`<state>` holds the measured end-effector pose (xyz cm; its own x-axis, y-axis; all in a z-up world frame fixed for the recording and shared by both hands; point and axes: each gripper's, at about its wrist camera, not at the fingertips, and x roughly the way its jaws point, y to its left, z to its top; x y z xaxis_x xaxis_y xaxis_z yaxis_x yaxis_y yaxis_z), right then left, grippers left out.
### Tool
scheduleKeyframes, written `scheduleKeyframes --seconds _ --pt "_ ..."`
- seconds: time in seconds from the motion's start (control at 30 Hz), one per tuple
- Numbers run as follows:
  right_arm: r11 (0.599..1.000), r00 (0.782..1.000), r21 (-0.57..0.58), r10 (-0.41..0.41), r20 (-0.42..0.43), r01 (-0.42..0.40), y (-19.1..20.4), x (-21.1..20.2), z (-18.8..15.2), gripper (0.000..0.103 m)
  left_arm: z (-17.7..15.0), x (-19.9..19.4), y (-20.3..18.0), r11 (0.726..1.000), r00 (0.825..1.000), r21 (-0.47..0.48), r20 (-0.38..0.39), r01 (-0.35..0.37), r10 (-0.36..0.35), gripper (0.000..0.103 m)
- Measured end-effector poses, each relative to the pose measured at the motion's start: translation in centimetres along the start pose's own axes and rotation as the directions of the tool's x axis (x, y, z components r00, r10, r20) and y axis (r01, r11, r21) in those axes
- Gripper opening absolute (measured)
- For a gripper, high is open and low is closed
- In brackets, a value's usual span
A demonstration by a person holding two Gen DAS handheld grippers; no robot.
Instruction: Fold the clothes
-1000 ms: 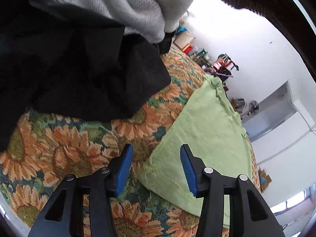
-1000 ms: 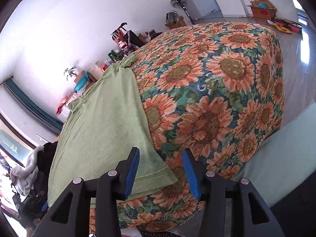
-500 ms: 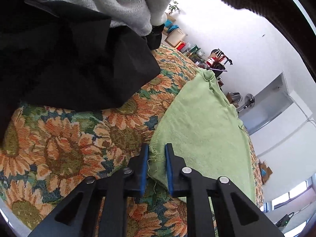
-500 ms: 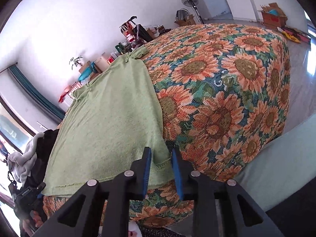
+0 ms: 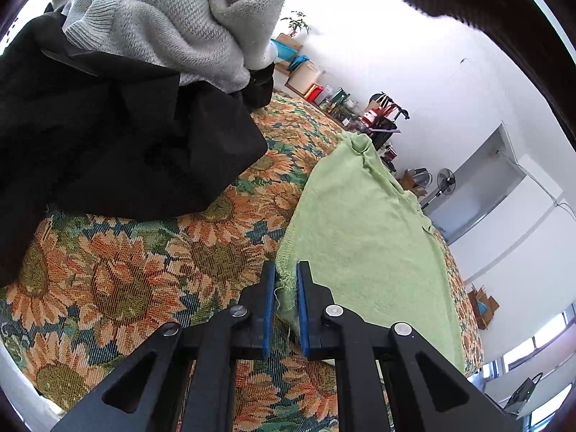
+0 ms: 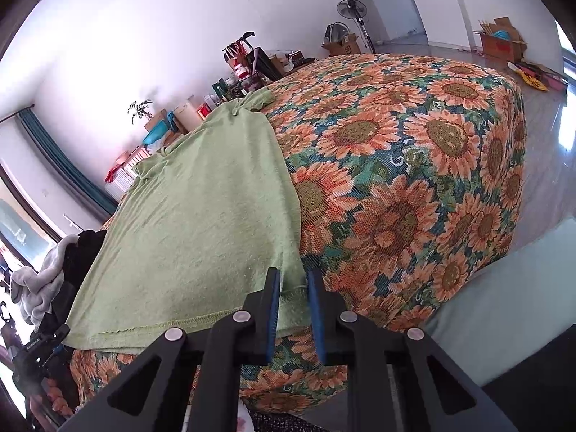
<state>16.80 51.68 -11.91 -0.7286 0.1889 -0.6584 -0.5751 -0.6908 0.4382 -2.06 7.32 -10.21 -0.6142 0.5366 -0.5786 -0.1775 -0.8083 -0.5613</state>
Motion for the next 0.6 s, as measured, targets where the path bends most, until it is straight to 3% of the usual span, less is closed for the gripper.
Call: scheduleKeyframes --seconds 0.17,0.3,0.37,0.4,0.43,0.53,0.6 --pt "1.000 1.000 0.005 -0.013 0.005 0.013 -0.2 -0.2 0.1 0.019 0.1 -0.2 0.3 1.000 1.000 -0.004 0.000 -0.012 0.012 0.011" --pt "0.999 1.000 0.040 -0.011 0.010 0.011 -0.8 -0.5 0.5 0.034 0.4 -0.3 0.5 0.999 0.999 -0.015 0.001 -0.040 0.040 0.011" --pt "0.999 1.000 0.048 -0.015 0.025 0.013 -1.0 -0.9 0.9 0.037 0.8 -0.4 0.2 0.998 0.998 -0.013 0.010 -0.063 0.063 0.023" --pt "0.999 0.999 0.044 -0.023 0.038 0.021 -0.9 -1.2 1.3 0.041 1.1 -0.5 -0.1 0.998 0.997 -0.011 0.030 -0.065 0.065 0.045" --pt "0.999 0.998 0.042 -0.030 0.053 0.028 -0.9 -1.4 1.7 0.044 1.4 -0.8 -0.5 0.999 0.997 -0.005 0.057 -0.052 0.053 0.056" --pt "0.999 0.995 0.005 -0.054 0.080 0.054 -0.2 -1.5 3.6 0.047 2.3 -1.5 -2.0 0.999 0.989 0.039 0.147 0.018 -0.024 0.058" --pt "0.996 0.994 -0.051 -0.063 0.088 0.067 0.9 -1.1 5.3 0.048 3.5 -0.4 -4.0 0.995 0.992 0.099 0.126 0.008 -0.021 0.058"
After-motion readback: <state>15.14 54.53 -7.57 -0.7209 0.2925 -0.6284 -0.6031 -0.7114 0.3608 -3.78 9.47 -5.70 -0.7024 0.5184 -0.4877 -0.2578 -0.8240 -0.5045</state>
